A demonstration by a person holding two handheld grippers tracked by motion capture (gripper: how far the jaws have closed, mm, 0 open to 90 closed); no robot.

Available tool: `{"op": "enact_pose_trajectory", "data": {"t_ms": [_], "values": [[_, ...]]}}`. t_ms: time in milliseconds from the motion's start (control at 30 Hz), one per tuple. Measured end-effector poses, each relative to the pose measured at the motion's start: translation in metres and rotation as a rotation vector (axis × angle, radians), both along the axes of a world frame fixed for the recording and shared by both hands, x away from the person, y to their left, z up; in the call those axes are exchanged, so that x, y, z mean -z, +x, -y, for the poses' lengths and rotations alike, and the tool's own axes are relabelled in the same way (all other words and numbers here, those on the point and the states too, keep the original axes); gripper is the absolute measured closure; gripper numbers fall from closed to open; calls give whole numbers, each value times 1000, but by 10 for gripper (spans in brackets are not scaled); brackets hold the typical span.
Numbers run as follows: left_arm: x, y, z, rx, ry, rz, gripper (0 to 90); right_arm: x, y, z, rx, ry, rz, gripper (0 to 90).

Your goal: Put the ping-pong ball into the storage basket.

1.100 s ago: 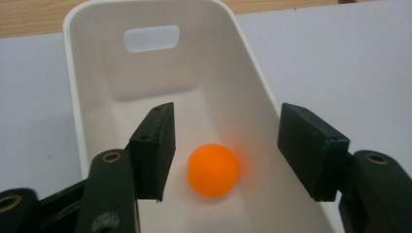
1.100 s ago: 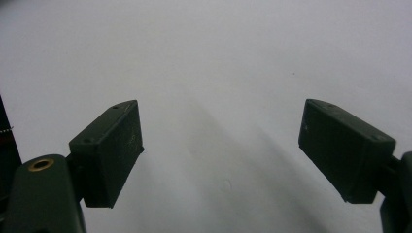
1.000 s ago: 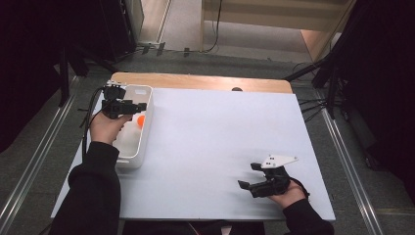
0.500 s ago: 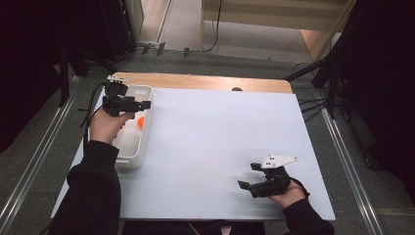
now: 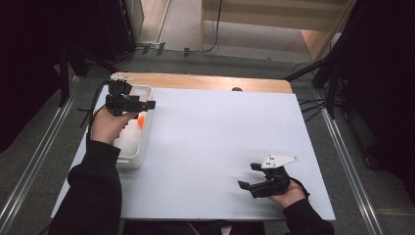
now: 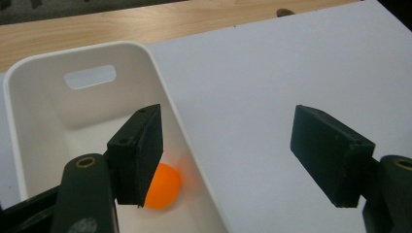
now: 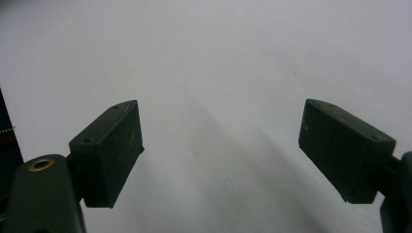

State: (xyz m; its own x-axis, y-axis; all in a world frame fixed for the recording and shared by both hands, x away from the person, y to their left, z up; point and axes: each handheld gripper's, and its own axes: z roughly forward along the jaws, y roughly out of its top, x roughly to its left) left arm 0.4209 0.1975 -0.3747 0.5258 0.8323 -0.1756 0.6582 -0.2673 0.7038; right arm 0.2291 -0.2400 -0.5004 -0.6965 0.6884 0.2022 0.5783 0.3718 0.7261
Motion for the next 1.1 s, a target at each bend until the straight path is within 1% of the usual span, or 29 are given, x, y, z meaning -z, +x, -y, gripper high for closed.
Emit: {"op": "enact_pose_trajectory", "data": {"t_ms": [333,400,600,633,767,867,1033,1067,1100], "values": [[-1,-4,11,45,-16,-5,283,0,0,0,0,-1,1,146],[-1,-4,13,55,-12,1,283,0,0,0,-1,0,2,146],[-2,-6,21,84,-19,9,282,0,0,1,3,-4,2,146],[-2,-6,22,87,-21,5,282,0,0,1,1,-4,1,146],[0,-7,28,114,-11,3,282,0,-1,1,5,-4,0,146],[0,-9,32,134,-3,19,283,0,-1,1,3,-3,2,146],[2,-10,35,156,-32,8,283,0,-1,0,2,-3,1,146],[2,-10,36,169,-32,7,283,0,-1,0,2,-3,1,146],[3,-10,36,170,-30,5,283,0,-1,0,3,-2,0,146]]}}
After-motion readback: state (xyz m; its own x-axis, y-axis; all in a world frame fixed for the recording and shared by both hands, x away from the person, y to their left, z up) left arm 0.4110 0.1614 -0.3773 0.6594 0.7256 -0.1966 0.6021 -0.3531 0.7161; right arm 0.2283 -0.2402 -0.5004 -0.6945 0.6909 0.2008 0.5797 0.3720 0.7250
